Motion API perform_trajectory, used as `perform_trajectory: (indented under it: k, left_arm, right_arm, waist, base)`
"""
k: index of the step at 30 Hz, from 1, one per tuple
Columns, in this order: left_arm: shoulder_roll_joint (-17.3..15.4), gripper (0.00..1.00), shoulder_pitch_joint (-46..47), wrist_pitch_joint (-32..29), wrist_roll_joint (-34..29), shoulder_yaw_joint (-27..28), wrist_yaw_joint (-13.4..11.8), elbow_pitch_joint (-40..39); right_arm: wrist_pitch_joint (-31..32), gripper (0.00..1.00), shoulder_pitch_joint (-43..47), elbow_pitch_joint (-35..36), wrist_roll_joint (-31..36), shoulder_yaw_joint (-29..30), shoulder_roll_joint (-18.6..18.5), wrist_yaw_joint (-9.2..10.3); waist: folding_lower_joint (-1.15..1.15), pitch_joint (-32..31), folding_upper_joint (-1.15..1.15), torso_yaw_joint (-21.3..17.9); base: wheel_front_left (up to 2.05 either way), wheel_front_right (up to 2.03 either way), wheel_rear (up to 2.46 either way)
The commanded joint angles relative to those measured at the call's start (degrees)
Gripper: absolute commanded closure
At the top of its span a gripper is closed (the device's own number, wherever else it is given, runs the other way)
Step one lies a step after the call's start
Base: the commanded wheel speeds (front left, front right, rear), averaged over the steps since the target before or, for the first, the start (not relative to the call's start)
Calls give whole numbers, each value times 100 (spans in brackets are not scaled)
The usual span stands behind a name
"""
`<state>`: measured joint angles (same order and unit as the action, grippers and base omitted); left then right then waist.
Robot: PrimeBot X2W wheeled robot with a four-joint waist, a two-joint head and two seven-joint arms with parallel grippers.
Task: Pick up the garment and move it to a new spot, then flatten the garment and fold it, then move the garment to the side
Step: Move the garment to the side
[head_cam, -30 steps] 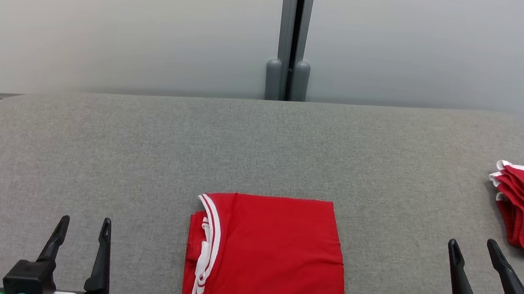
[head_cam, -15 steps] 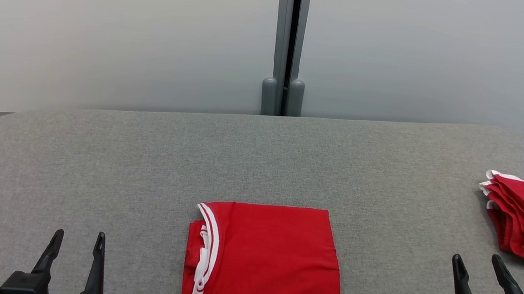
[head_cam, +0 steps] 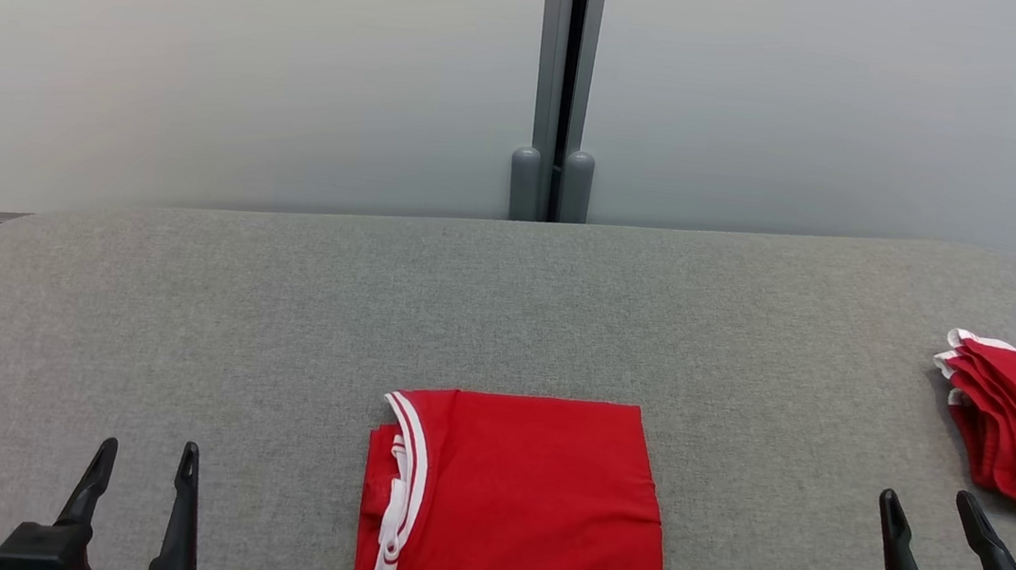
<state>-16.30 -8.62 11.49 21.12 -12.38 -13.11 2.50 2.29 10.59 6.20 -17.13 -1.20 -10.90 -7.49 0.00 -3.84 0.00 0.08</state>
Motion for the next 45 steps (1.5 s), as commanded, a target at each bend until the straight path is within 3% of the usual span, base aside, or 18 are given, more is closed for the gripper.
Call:
perform_trajectory:
  k: [1, 7, 13, 21, 29, 30, 31, 32, 42, 45]
  left_arm:
    - [-39, 0, 118, 43, 0, 21, 21, -2]
    - [-23, 0, 352, 136, 14, -28, 126, 8]
    - [67, 0, 852, 195, -56, -136, 241, -69]
    - [328, 0, 1651, 323, -136, -285, 437, 16]
    - [470, 0, 1967, 369, -209, -208, 553, 155]
    - [490, 0, 1983, 371, -214, -187, 568, 164]
    - [501, 0, 1994, 374, -233, -164, 578, 146]
    - [511, 0, 1998, 374, -261, -133, 585, 129]
    - [516, 0, 1855, 372, -458, -54, 638, -8]
    - [492, 0, 1825, 373, -511, -66, 623, -83]
  right_arm:
    - [-1, 0, 45, 11, 27, 17, 6, 0]
    - [3, 0, 51, -110, 65, 36, 15, 0]
    - [-63, 0, -196, -613, 107, -4, 37, 0]
    - [-189, 0, -1023, -1984, -236, -608, 0, 0]
    - [4, 0, -1674, -3228, -733, -1399, -20, 0]
    - [46, 35, -1694, -3320, -845, -1489, -1, 0]
    - [84, 62, -1717, -3409, -897, -1566, -14, 0]
    - [68, 97, -1742, -3463, -943, -1619, -38, 0]
    - [-332, 100, -1911, -3224, -937, -1752, -454, 14]
    - [-402, 100, -1942, -3057, -863, -1722, -596, 14]
  waist:
    - [0, 7, 0, 16]
    - [0, 136, 0, 226]
    - [0, 536, 0, 710]
    - [0, 1281, 0, 1341]
    - [0, 1560, 0, 1511]
    - [0, 1566, 0, 1509]
    - [0, 1575, 0, 1505]
    - [0, 1586, 0, 1493]
    - [0, 1612, 0, 967]
    - [0, 1647, 0, 572]
  base:
    - [0, 0, 0]
    - [0, 0, 0]
    - [0, 0, 0]
    - [0, 0, 0]
    - [0, 0, 0]
    - [0, 0, 0]
    - [0, 0, 0]
    - [0, 0, 0]
    - [0, 0, 0]
    - [0, 0, 0]
